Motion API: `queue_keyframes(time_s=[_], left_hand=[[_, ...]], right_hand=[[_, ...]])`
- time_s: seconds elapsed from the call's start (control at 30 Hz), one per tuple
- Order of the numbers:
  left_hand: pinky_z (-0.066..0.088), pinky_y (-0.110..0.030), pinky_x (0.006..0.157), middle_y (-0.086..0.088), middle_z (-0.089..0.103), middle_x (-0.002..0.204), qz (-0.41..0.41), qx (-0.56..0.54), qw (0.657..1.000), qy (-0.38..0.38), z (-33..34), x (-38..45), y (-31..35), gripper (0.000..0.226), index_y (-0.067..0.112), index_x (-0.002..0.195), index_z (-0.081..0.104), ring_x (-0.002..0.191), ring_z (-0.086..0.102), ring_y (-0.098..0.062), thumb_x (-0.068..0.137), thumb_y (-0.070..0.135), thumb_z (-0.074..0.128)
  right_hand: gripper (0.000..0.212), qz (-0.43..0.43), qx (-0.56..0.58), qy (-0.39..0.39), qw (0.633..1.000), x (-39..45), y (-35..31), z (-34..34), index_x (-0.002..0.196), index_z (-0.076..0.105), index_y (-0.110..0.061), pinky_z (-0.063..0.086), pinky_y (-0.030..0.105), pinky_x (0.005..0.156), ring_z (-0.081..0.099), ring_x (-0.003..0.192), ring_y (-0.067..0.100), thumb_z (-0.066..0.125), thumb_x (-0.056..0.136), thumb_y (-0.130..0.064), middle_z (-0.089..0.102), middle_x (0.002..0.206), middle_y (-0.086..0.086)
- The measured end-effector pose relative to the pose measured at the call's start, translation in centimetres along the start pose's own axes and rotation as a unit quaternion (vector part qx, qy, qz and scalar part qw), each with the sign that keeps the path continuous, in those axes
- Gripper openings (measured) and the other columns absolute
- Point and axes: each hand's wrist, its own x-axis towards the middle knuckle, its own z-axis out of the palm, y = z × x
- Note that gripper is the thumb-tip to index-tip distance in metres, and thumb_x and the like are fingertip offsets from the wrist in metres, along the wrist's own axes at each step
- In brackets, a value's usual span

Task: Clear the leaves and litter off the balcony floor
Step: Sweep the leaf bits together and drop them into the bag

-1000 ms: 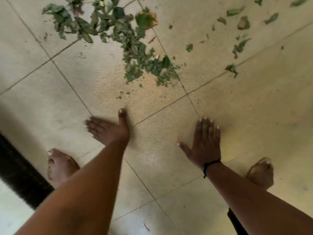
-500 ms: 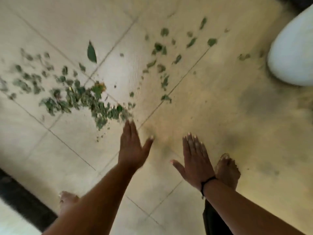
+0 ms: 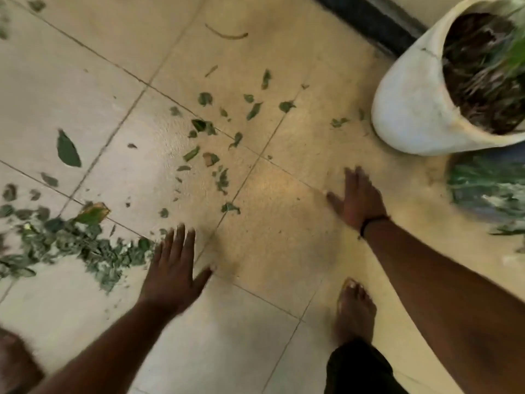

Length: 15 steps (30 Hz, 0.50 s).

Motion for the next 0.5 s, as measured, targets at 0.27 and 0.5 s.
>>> queue_keyframes(time_s=[0.27, 0.5], left_hand=[[-0.004, -0.045, 0.121, -0.02, -0.005, 0.163, 0.078, 0.119, 0.988, 0.052, -3.3, 12.0, -0.4, 0.107, 0.003, 0.155, -0.001, 0.151, -0.008, -0.034, 0.082, 0.082, 0.005], [-0.029, -0.052, 0.106, -0.021, -0.053, 0.14, -0.066, 0.174, 0.982, -0.038, -1.2, 14.7, 4.5, 0.16, 0.0, 0.13, -0.051, 0.132, -0.044, -0.036, 0.059, 0.082, 0.068]], right_hand=[[0.088, 0.053, 0.042, 0.044, 0.997, 11.6, -1.1, -1.1, 0.156, 0.004, -0.01, 0.012, 0.04, 0.121, 0.005, 0.151, 0.03, 0.041, 0.096, -0.061, -0.001, 0.164, 0.012], [0.116, 0.103, 0.098, 0.023, 0.99, 17.2, 0.6, -2.7, 0.155, -0.006, -0.005, 0.005, 0.04, 0.122, -0.002, 0.151, 0.027, 0.051, 0.082, -0.075, -0.008, 0.163, 0.014]])
